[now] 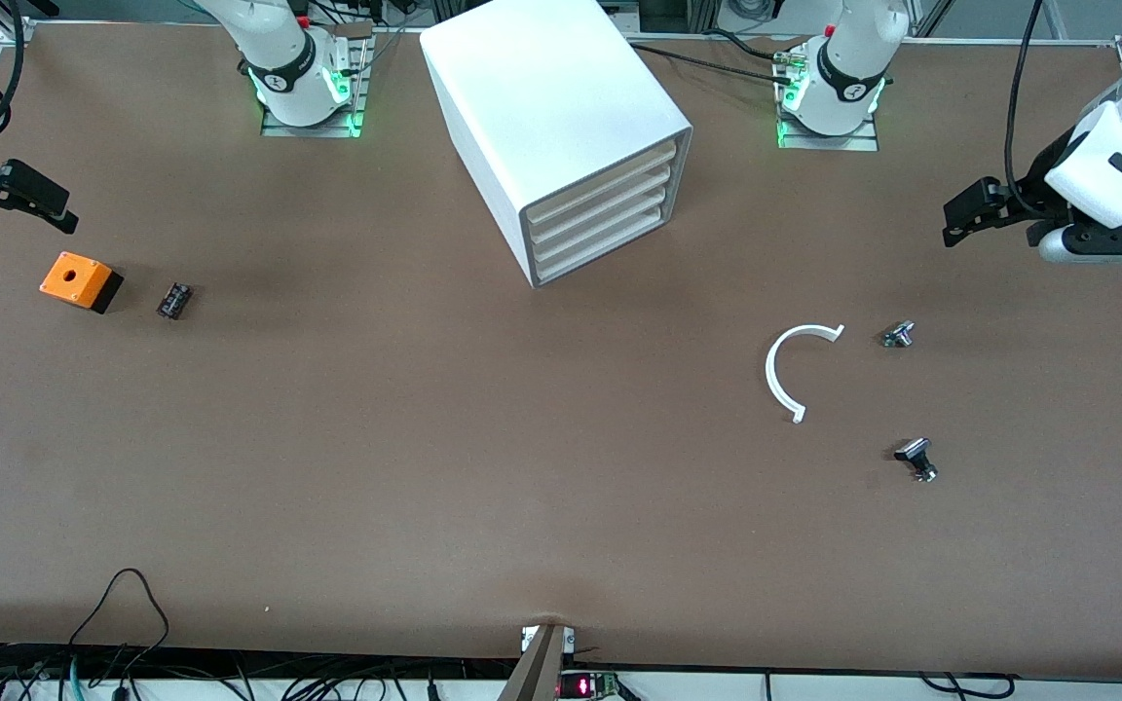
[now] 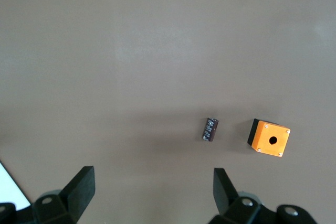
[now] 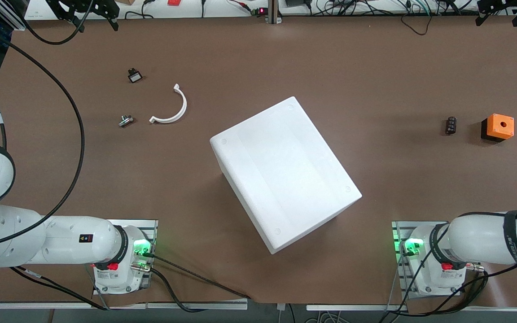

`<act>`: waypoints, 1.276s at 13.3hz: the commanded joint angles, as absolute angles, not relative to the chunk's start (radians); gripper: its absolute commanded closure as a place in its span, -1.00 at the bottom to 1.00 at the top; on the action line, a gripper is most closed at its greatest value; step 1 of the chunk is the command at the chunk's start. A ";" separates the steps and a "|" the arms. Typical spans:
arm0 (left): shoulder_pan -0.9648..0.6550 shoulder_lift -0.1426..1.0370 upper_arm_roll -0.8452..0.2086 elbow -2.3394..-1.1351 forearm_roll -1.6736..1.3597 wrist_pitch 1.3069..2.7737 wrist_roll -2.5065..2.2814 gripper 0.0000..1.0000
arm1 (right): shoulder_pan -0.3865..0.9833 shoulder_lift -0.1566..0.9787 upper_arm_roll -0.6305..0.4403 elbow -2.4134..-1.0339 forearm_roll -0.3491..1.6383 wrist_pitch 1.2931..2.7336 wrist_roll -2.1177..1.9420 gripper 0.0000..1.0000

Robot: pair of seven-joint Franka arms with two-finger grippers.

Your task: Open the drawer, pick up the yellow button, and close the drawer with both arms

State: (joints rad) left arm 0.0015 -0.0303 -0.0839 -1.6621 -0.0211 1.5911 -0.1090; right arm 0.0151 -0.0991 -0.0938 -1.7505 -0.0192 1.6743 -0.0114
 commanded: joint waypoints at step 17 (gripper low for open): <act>0.003 -0.012 -0.091 -1.598 0.002 1.535 -0.095 -1.00 | 0.018 -0.094 -0.089 -1.730 -0.026 1.669 -0.002 -1.00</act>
